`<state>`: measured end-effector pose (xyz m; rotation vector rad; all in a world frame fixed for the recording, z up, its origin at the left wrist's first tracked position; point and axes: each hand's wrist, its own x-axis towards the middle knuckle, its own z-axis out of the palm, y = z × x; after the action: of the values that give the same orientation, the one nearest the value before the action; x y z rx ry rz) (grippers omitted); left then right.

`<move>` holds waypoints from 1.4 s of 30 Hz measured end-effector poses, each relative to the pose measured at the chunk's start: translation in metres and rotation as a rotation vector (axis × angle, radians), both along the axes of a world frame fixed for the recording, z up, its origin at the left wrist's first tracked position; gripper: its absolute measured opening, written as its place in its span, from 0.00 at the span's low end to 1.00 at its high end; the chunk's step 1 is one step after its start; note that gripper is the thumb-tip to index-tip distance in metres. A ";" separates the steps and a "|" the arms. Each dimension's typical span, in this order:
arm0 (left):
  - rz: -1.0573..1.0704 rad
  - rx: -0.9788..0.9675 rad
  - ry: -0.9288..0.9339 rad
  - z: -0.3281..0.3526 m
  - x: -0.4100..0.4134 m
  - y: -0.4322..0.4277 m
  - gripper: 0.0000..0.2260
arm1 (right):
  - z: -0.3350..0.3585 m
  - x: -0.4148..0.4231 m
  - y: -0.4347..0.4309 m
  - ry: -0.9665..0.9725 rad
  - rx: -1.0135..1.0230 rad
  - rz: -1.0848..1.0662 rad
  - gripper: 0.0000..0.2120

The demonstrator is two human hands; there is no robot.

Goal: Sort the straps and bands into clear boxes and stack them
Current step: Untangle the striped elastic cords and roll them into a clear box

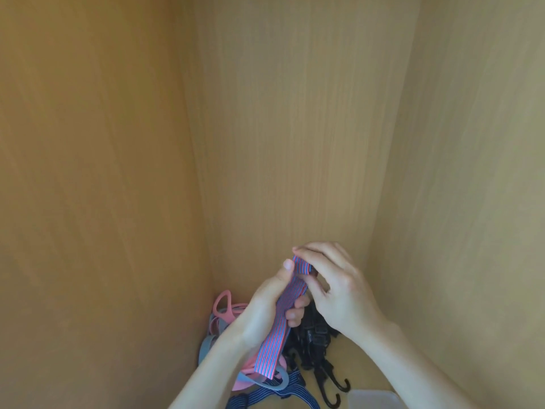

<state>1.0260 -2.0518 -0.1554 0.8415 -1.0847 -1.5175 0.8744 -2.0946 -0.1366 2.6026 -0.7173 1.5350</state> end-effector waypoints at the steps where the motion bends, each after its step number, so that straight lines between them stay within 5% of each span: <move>1: 0.016 -0.027 -0.021 -0.001 0.000 -0.001 0.30 | 0.001 0.000 0.001 -0.021 0.046 0.015 0.17; 6: 0.052 -0.104 -0.092 -0.002 0.007 -0.007 0.32 | 0.005 0.002 0.012 -0.054 0.312 0.180 0.20; 10: 0.008 -0.061 -0.009 -0.008 0.008 -0.006 0.28 | 0.015 -0.005 0.007 -0.396 0.692 0.362 0.17; 12: -0.027 -0.040 0.038 -0.007 0.008 -0.006 0.25 | 0.020 -0.006 0.002 -0.500 0.814 0.277 0.14; 15: -0.103 -0.049 0.074 -0.002 0.006 -0.004 0.20 | 0.026 -0.005 -0.003 -0.450 1.091 0.184 0.10; 19: -0.185 -0.092 0.058 0.001 0.005 0.003 0.15 | 0.027 -0.010 -0.003 -0.349 1.313 0.323 0.14; 26: -0.095 -0.058 0.073 0.006 0.004 0.005 0.20 | 0.027 -0.007 -0.005 -0.360 0.997 0.231 0.10; 32: -0.025 -0.002 0.056 -0.001 0.007 0.001 0.09 | 0.020 0.001 -0.001 -0.207 0.679 0.133 0.21; 37: 0.054 -0.056 -0.050 -0.004 0.009 0.000 0.09 | 0.012 0.005 0.006 -0.140 0.465 0.062 0.22; 42: 0.078 -0.082 -0.123 -0.003 0.011 0.002 0.11 | 0.010 0.008 0.005 -0.263 0.465 0.063 0.22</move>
<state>1.0370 -2.0500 -0.1585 0.9195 -1.1825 -1.3616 0.8819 -2.0891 -0.1268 2.7755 -1.1484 1.9587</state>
